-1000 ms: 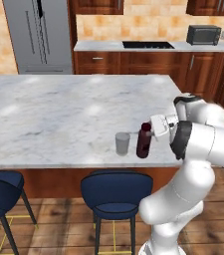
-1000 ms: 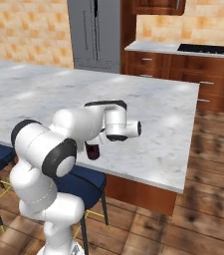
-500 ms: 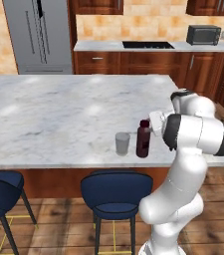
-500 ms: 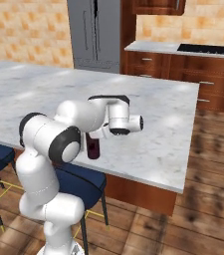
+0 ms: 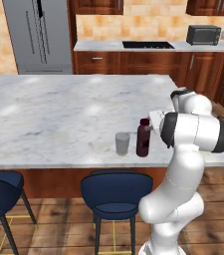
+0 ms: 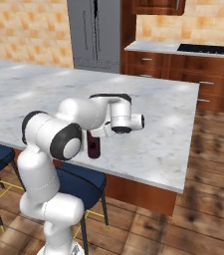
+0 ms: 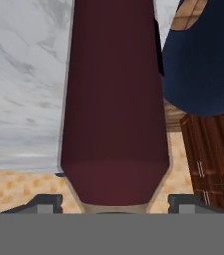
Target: There is a wine glass and glass cup on the dining counter. Place the wine bottle next to the wine glass and the juice bottle next to the glass cup.
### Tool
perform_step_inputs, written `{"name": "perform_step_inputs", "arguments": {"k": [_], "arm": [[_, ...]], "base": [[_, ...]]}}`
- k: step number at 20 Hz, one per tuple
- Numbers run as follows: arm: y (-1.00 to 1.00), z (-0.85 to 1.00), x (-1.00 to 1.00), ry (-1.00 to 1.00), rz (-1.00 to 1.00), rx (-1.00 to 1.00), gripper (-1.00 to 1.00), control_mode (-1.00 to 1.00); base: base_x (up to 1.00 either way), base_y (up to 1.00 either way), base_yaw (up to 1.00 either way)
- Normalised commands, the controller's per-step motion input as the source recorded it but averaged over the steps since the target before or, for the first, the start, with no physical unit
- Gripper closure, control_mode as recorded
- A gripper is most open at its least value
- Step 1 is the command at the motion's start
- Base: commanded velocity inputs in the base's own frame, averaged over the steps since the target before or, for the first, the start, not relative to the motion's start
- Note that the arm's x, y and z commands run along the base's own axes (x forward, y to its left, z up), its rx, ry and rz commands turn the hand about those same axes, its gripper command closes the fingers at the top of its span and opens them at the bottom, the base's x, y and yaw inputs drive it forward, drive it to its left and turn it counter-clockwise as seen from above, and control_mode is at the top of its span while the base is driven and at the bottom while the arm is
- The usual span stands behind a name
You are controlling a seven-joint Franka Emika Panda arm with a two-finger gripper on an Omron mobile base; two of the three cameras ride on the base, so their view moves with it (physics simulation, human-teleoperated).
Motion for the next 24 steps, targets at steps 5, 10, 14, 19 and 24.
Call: {"name": "perform_step_inputs", "arguments": {"k": [5, 10, 14, 19, 24], "arm": [[0.0, 0.26, -0.05, 0.0, 0.0, 0.0, -1.0, -1.0], [0.0, 0.67, -0.36, -0.02, 0.0, 0.0, -1.0, -1.0], [0.19, 0.95, -0.57, -0.09, 0.0, -0.01, -1.0, -1.0], [0.57, 0.68, -0.73, -0.17, 0.04, -0.13, -1.0, -1.0], [0.92, 0.17, -1.0, -0.13, 0.13, -0.21, -1.0, -1.0]], "base": [[0.0, 0.0, 0.0], [0.0, 0.0, 0.0], [0.0, 0.0, 0.0], [0.0, 0.0, 0.0], [0.0, 0.0, 0.0]]}}
